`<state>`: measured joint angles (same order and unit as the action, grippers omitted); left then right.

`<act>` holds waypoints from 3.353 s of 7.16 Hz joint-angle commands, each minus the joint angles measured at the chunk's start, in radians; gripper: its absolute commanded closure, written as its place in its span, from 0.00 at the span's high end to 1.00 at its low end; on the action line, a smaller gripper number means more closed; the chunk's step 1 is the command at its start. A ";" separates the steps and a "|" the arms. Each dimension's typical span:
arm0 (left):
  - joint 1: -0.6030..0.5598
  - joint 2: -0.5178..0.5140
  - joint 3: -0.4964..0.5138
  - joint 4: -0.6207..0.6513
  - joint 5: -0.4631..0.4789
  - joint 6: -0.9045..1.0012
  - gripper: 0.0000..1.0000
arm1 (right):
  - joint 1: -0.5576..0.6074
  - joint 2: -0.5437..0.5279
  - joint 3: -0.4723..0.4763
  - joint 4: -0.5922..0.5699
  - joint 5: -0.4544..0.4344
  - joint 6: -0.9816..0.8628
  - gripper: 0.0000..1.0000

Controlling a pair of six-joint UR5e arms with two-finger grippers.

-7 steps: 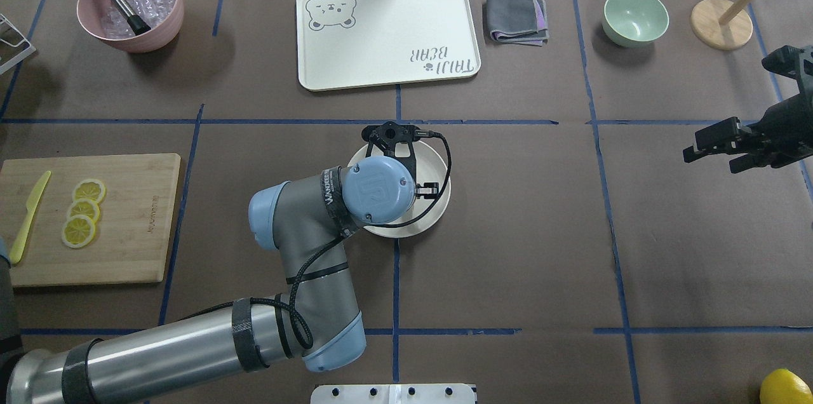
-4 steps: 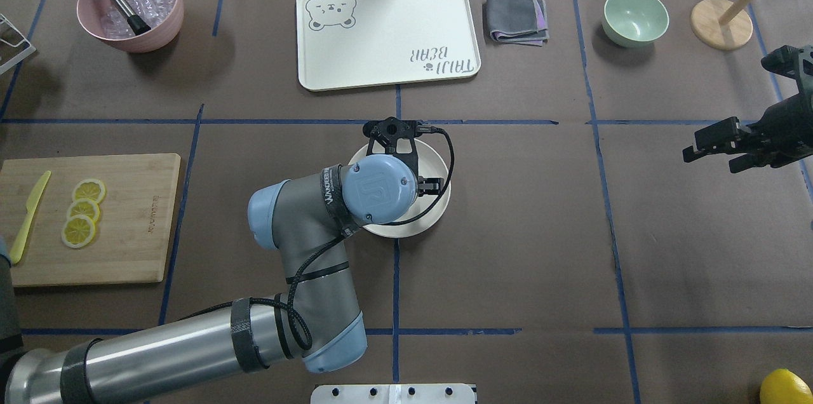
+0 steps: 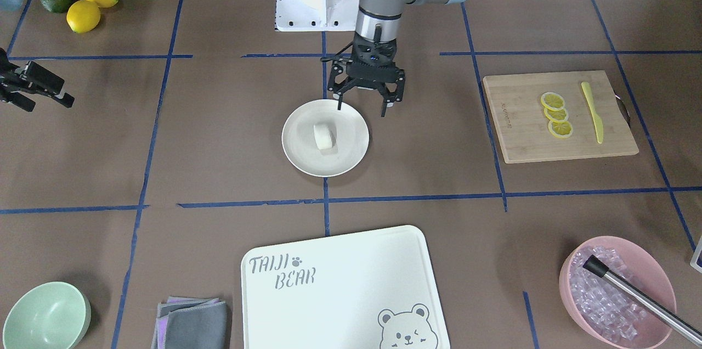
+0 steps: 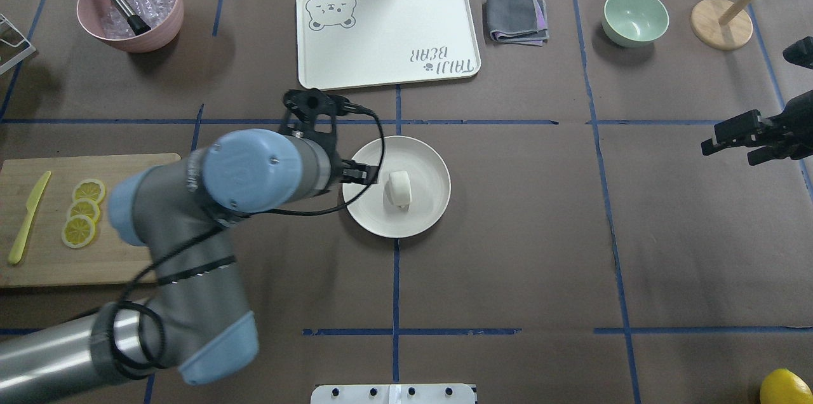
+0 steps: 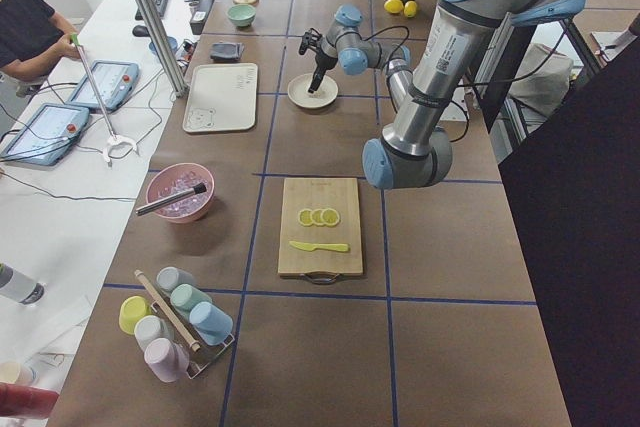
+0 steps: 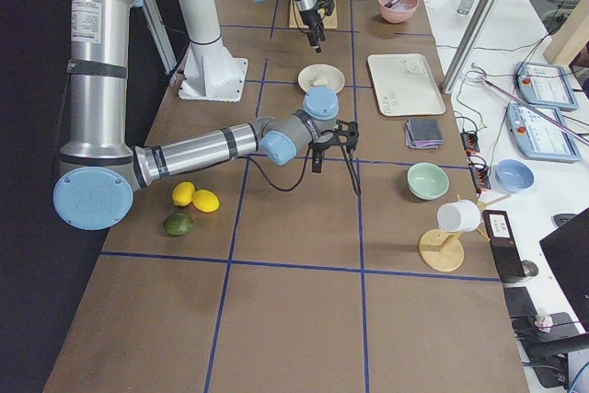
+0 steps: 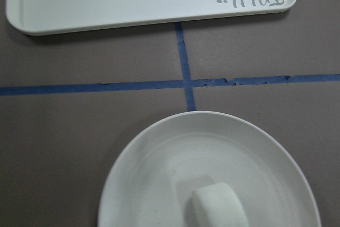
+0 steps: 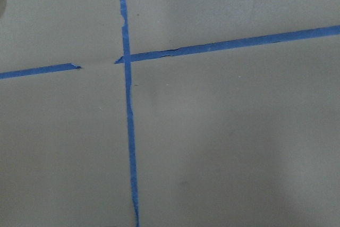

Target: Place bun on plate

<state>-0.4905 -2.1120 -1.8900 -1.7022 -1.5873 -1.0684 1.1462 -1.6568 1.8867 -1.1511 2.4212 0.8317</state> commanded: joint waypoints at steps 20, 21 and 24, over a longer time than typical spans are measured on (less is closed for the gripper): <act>-1.105 0.593 0.149 0.345 -0.770 1.228 1.00 | 0.423 -0.084 -0.152 -0.473 -0.062 -0.963 1.00; -1.103 0.595 0.161 0.323 -0.772 1.223 1.00 | 0.423 -0.084 -0.137 -0.472 -0.062 -0.941 1.00; -1.103 0.609 0.178 0.314 -0.770 1.231 1.00 | 0.423 -0.087 -0.143 -0.470 -0.057 -0.939 1.00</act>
<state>-1.5939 -1.5079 -1.7239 -1.3844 -2.3592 0.1556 1.5693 -1.7431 1.7432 -1.6217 2.3619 -0.1100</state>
